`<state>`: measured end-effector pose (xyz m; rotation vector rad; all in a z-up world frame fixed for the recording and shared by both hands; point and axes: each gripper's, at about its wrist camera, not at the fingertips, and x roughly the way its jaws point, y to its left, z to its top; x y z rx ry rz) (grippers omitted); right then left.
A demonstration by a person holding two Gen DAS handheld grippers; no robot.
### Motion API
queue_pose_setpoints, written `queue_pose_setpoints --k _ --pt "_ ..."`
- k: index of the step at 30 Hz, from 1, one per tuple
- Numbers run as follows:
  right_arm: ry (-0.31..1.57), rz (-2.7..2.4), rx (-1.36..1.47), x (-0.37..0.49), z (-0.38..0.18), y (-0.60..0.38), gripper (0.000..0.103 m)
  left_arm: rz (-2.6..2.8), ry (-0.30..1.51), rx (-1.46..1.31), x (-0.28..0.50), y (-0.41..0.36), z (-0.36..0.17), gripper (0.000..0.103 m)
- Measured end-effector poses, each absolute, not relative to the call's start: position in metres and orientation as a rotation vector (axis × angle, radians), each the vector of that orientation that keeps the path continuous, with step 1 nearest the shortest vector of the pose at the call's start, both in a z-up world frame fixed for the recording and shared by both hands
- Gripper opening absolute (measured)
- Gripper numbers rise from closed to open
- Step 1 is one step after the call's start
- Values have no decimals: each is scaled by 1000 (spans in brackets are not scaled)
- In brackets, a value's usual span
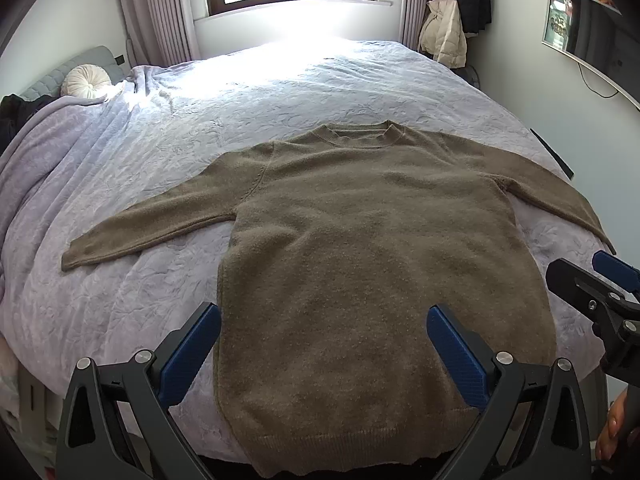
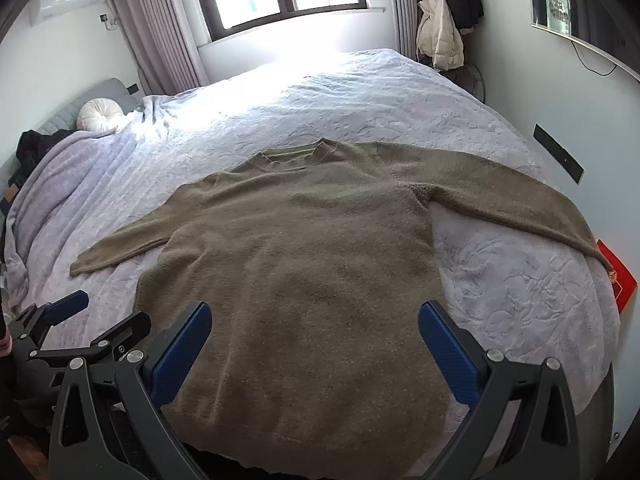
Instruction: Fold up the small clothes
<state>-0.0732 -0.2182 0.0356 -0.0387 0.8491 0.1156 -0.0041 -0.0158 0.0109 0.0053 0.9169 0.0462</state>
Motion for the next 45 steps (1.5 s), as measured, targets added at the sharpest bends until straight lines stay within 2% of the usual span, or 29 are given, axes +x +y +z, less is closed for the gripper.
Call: queue_pose_setpoints --k 27,45 --pt "877 97 -54 -59 30 -215 103 60 940 2 9 -12 3 103" --pt "972 43 -83 -16 -11 -213 103 86 1027 -4 48 2 -39 103"
